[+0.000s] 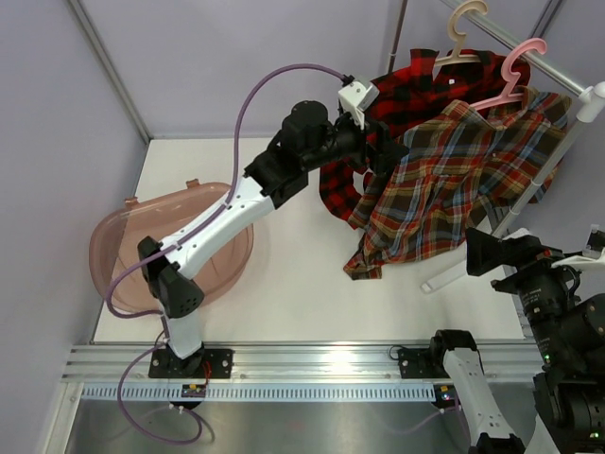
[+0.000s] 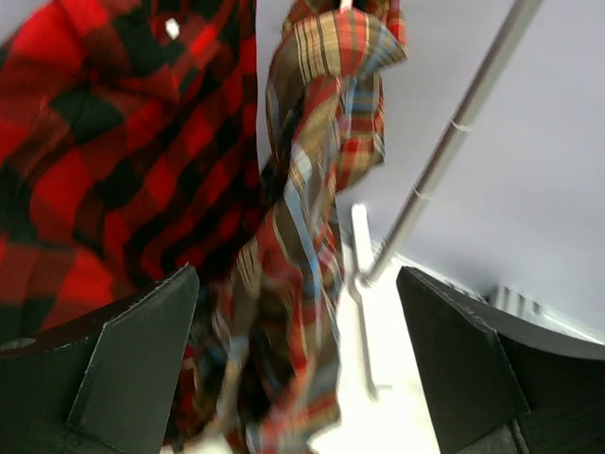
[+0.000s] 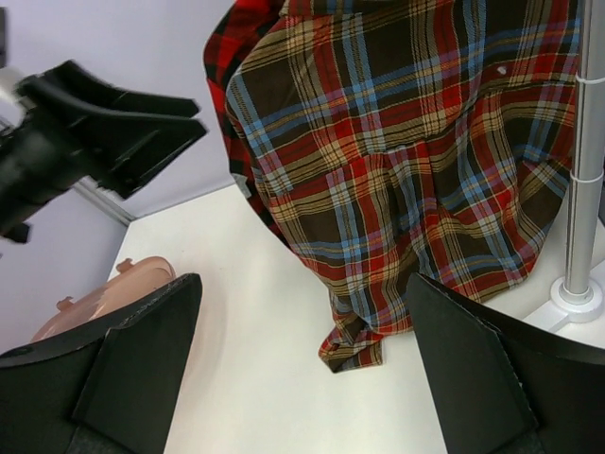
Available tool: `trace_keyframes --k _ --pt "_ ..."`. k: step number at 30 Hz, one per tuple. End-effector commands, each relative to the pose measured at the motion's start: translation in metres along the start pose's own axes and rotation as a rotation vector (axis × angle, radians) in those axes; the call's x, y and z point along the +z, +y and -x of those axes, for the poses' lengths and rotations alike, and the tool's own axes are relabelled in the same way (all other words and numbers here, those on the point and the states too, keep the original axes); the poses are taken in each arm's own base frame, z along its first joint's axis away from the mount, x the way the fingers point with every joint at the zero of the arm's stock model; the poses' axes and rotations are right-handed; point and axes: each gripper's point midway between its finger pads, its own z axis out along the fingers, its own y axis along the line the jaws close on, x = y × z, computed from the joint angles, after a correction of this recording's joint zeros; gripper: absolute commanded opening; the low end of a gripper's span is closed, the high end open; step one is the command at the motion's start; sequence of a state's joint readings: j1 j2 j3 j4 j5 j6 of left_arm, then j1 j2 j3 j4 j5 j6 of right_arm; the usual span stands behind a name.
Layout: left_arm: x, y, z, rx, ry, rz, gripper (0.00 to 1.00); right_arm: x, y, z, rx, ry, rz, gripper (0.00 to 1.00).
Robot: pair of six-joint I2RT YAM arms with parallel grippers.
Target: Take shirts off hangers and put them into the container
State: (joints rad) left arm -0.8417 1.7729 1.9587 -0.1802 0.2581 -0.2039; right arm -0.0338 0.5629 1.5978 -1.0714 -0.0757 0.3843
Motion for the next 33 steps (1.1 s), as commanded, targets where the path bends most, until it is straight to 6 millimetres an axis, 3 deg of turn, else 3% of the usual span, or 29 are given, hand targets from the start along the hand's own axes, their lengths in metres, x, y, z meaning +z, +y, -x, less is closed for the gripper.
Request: trace_keyframes --k 1,2,3,6,12,16,23,26,27,30,33 --pt "0.016 -0.001 0.068 0.144 -0.246 -0.032 0.93 -0.016 0.013 0.008 -0.027 -0.04 0.065 1.0" --pt "0.034 0.002 0.048 0.147 -0.194 -0.062 0.93 -0.018 0.012 0.007 -0.03 -0.04 0.062 0.99" --pt "0.034 -0.006 0.067 0.165 -0.238 -0.089 0.93 -0.02 0.012 0.009 -0.035 -0.045 0.062 0.99" --pt "0.054 -0.004 0.051 0.162 -0.21 -0.124 0.94 -0.022 0.013 0.009 -0.034 -0.051 0.067 0.99" --pt "0.069 0.002 0.044 0.185 -0.24 -0.134 0.97 -0.028 0.015 0.011 -0.041 -0.067 0.08 0.99" --pt "0.075 -0.005 0.04 0.152 -0.256 -0.185 0.95 -0.027 0.013 0.012 -0.046 -0.067 0.067 0.99" --pt "0.08 -0.014 0.038 0.105 -0.281 -0.252 0.66 -0.029 0.014 0.011 -0.047 -0.069 0.073 1.0" --pt "0.081 -0.021 0.039 0.098 -0.283 -0.286 0.45 -0.03 0.013 0.01 -0.05 -0.073 0.071 1.0" --pt "0.08 -0.021 0.04 0.095 -0.285 -0.292 0.32 -0.03 0.013 0.009 -0.047 -0.07 0.075 0.99" --pt "0.082 -0.024 0.038 0.083 -0.289 -0.314 0.23 -0.027 0.013 0.006 -0.041 -0.061 0.079 1.0" --pt "0.085 -0.024 0.036 0.062 -0.294 -0.326 0.06 -0.026 0.015 0.006 -0.04 -0.062 0.088 0.99"
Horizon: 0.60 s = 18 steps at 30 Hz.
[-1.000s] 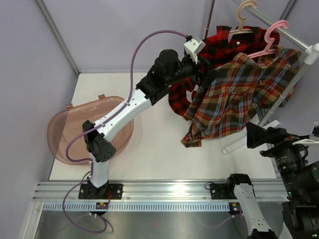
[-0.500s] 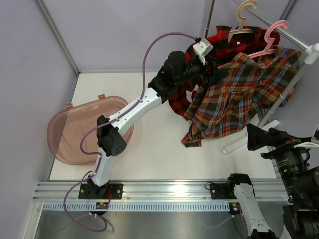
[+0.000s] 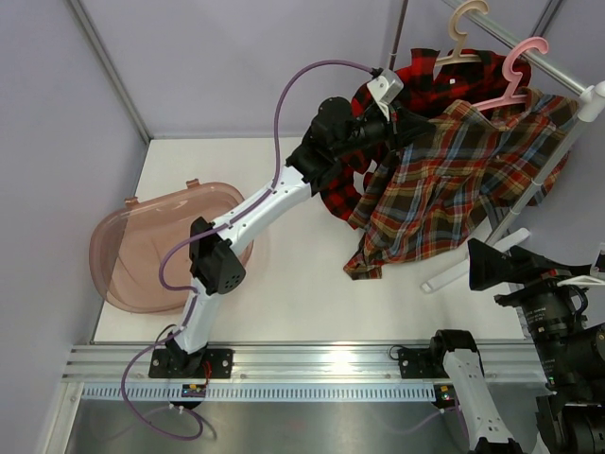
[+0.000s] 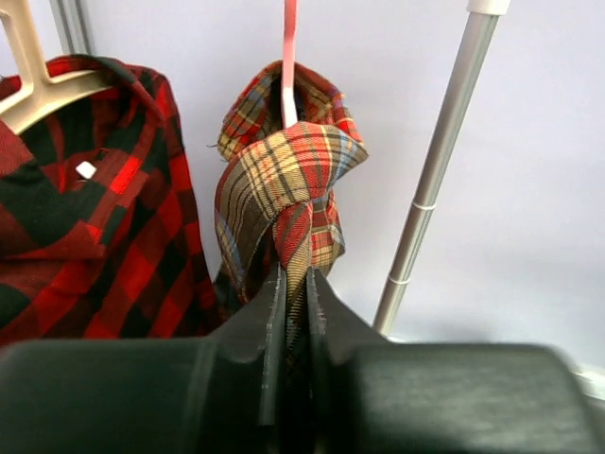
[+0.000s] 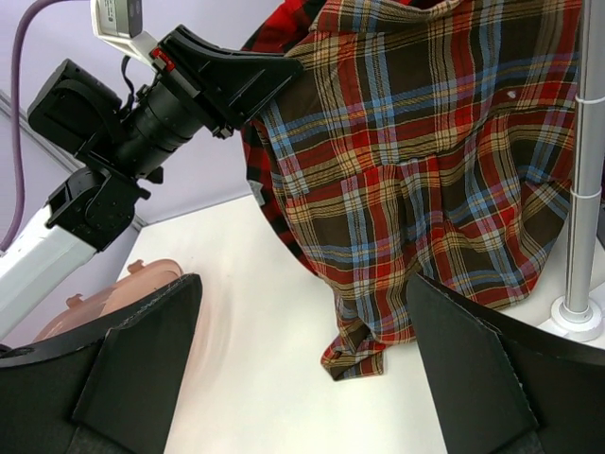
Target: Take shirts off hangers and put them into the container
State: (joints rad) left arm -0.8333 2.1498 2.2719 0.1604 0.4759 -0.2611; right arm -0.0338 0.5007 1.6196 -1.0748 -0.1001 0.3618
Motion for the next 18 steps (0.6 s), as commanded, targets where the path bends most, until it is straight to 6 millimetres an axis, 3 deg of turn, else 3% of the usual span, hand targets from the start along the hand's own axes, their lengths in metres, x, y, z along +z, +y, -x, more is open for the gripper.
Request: trace_keyframes --k 1,11,18 --pt "0.005 -0.014 0.029 0.018 -0.098 -0.072 0.0 0.001 0.007 0.0 -0.01 0.0 0.038 1.0" --pt "0.008 -0.021 0.029 0.002 -0.124 -0.111 0.0 0.005 0.009 -0.005 -0.004 0.018 0.06 0.99" --pt "-0.004 -0.043 0.084 0.077 -0.26 -0.13 0.0 0.008 0.009 -0.007 -0.003 0.026 0.062 0.99"
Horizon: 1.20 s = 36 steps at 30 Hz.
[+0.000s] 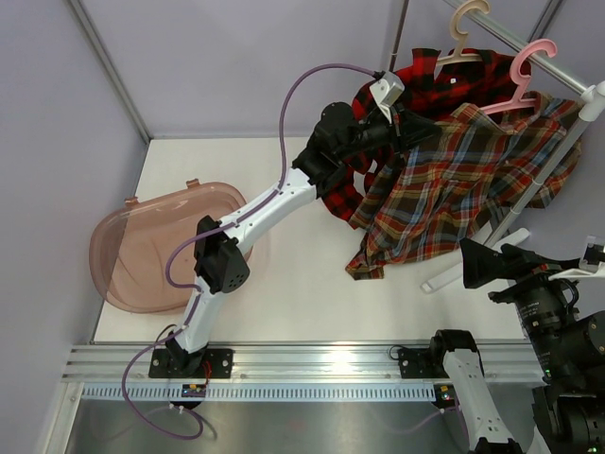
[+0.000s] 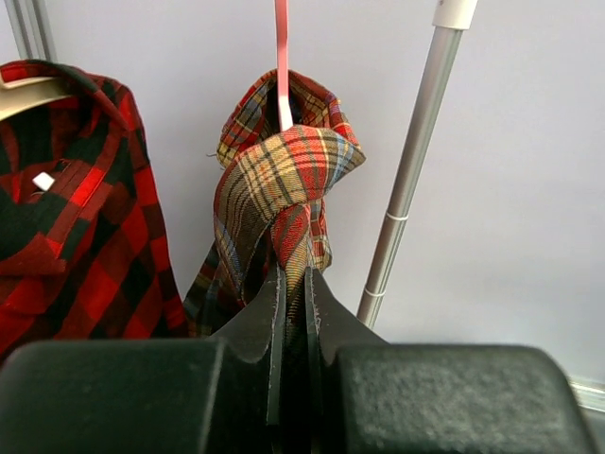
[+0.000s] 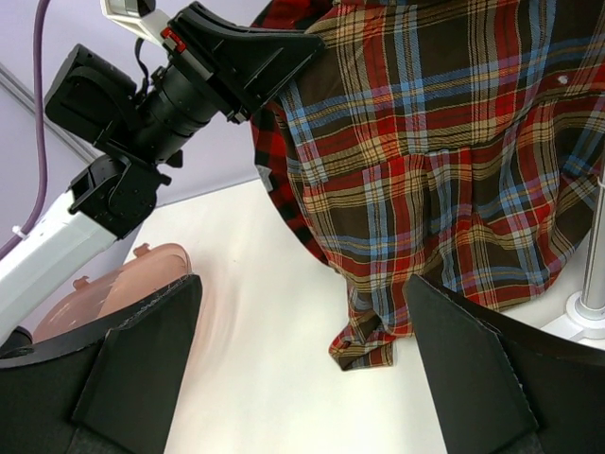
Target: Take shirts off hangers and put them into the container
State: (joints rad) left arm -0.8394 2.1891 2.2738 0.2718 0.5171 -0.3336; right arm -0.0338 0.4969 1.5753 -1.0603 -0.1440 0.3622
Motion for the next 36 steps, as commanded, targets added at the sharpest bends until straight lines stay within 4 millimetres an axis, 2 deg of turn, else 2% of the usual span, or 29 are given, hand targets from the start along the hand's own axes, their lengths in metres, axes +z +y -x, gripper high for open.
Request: trace_keyframes --k 1,3,6,7,9,10,14,19,23,26,30,36 --pt "-0.008 -0.04 0.091 0.129 -0.219 -0.071 0.0 0.001 0.007 0.006 -0.008 -0.016 0.034 1.0" --pt "-0.012 -0.045 0.108 0.145 -0.257 -0.07 0.0 0.002 0.008 0.007 -0.008 -0.017 0.036 1.0" --pt "-0.013 -0.05 0.121 0.155 -0.285 -0.079 0.0 0.004 0.008 0.006 -0.009 -0.013 0.039 0.99" --pt "-0.014 -0.055 0.132 0.167 -0.304 -0.085 0.0 0.005 0.008 0.007 -0.011 -0.012 0.041 1.0" --pt "-0.014 -0.054 0.137 0.181 -0.312 -0.074 0.0 0.005 0.008 0.006 -0.012 -0.008 0.039 0.99" --pt "-0.016 -0.055 0.148 0.191 -0.331 -0.066 0.0 0.006 0.007 0.005 -0.011 -0.005 0.038 0.99" --pt "-0.023 -0.056 0.168 0.206 -0.377 -0.068 0.0 0.006 0.008 0.007 -0.018 -0.007 0.037 0.99" --pt "-0.029 -0.059 0.182 0.204 -0.414 -0.076 0.0 0.009 0.007 0.005 -0.016 -0.003 0.038 1.0" --pt "-0.037 -0.069 0.198 0.227 -0.435 -0.084 0.0 0.012 0.008 0.005 -0.016 0.005 0.043 1.0" --pt "-0.043 -0.074 0.203 0.242 -0.437 -0.087 0.0 0.011 0.008 0.006 -0.018 0.002 0.043 0.99" --pt "-0.055 -0.09 0.218 0.26 -0.454 -0.117 0.0 0.013 0.008 0.006 -0.023 0.003 0.042 0.99" --pt "-0.061 -0.091 0.209 0.261 -0.427 -0.103 0.0 0.01 0.009 0.007 -0.023 0.002 0.046 0.99"
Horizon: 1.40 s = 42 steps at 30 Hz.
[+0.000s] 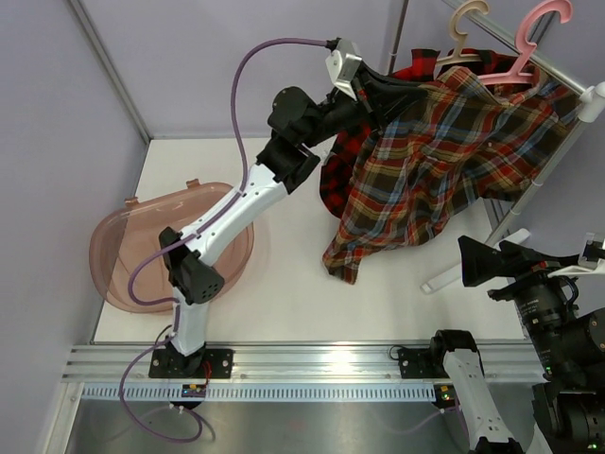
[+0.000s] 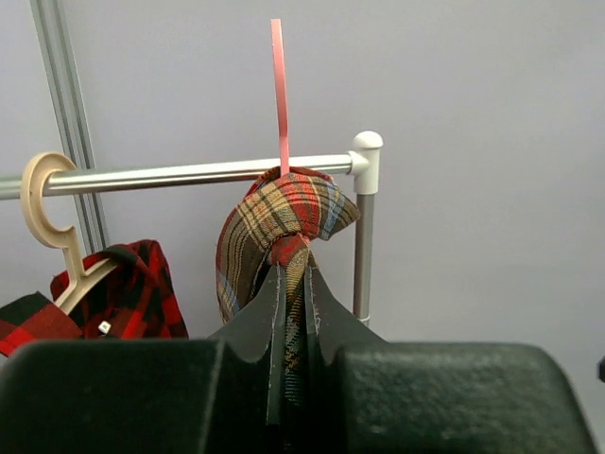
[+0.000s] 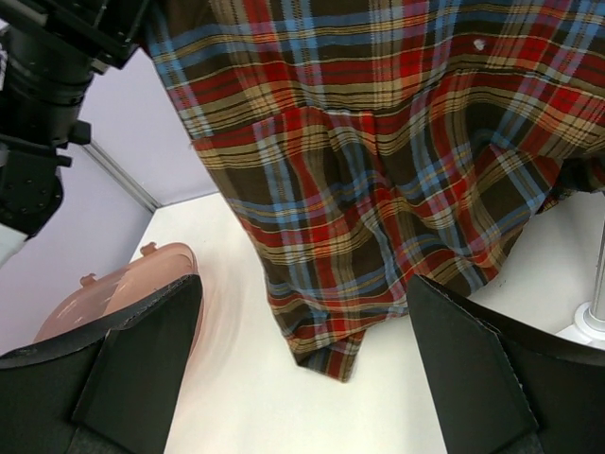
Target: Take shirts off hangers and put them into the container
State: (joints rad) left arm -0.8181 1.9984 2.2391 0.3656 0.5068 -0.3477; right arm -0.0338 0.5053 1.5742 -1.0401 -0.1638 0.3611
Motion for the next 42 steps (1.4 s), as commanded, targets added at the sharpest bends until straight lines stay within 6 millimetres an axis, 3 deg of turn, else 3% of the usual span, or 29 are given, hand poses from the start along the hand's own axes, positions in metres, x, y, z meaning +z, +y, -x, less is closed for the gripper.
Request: trace_keyframes --k 1,3,4,5,7,10,11,12,13,14,16,18,19,21,28,36,42 --pt "-0.014 -0.04 0.103 0.153 -0.23 -0.061 0.0 0.005 0.006 0.006 -0.022 -0.003 0.027 0.99" --pt "-0.023 -0.034 0.08 0.14 -0.185 -0.031 0.0 0.005 0.007 0.006 -0.019 -0.003 0.032 0.99" --pt "-0.026 -0.039 0.094 0.157 -0.207 -0.029 0.0 0.005 0.007 0.006 -0.016 -0.001 0.033 1.0" --pt "-0.031 -0.033 0.073 0.143 -0.164 -0.006 0.0 0.006 0.007 0.005 -0.017 0.002 0.035 0.99" --pt "-0.043 -0.027 0.069 0.163 -0.145 0.048 0.0 0.008 0.007 0.003 -0.02 0.011 0.041 1.0" --pt "-0.076 -0.021 0.055 0.175 -0.072 0.155 0.0 0.016 0.009 0.002 -0.022 0.027 0.055 1.0" --pt "-0.091 -0.027 0.065 0.188 -0.052 0.191 0.0 0.018 0.01 0.002 -0.021 0.028 0.065 0.99" --pt "-0.106 -0.017 0.043 0.166 0.0 0.257 0.0 0.022 0.016 0.005 -0.025 0.023 0.099 0.99" --pt "-0.118 -0.016 0.035 0.15 0.039 0.289 0.0 0.028 0.019 0.006 -0.025 0.029 0.115 0.99" --pt "-0.131 -0.027 0.051 0.152 0.026 0.304 0.0 0.032 0.021 0.007 -0.032 0.03 0.127 1.0" --pt "-0.155 -0.026 0.028 0.102 0.108 0.364 0.0 0.049 0.022 0.009 -0.061 0.047 0.15 0.99" --pt "-0.169 -0.042 0.04 0.072 0.106 0.362 0.0 0.064 0.022 0.006 -0.074 0.07 0.174 0.93" --pt "-0.176 -0.045 0.033 0.048 0.136 0.368 0.0 0.075 0.02 0.003 -0.071 0.09 0.172 0.92" --pt "-0.184 -0.06 0.046 0.019 0.122 0.346 0.0 0.089 0.023 -0.003 -0.07 0.112 0.216 0.86" --pt "-0.189 -0.087 0.05 -0.075 0.147 0.27 0.0 0.119 0.048 0.0 -0.029 0.159 0.376 0.79" --pt "-0.187 -0.104 0.036 -0.164 0.194 0.201 0.0 0.117 0.078 0.021 -0.032 0.139 0.526 0.78" --pt "-0.178 -0.11 0.027 -0.199 0.202 0.167 0.0 0.135 0.077 0.012 -0.003 0.183 0.549 0.77"
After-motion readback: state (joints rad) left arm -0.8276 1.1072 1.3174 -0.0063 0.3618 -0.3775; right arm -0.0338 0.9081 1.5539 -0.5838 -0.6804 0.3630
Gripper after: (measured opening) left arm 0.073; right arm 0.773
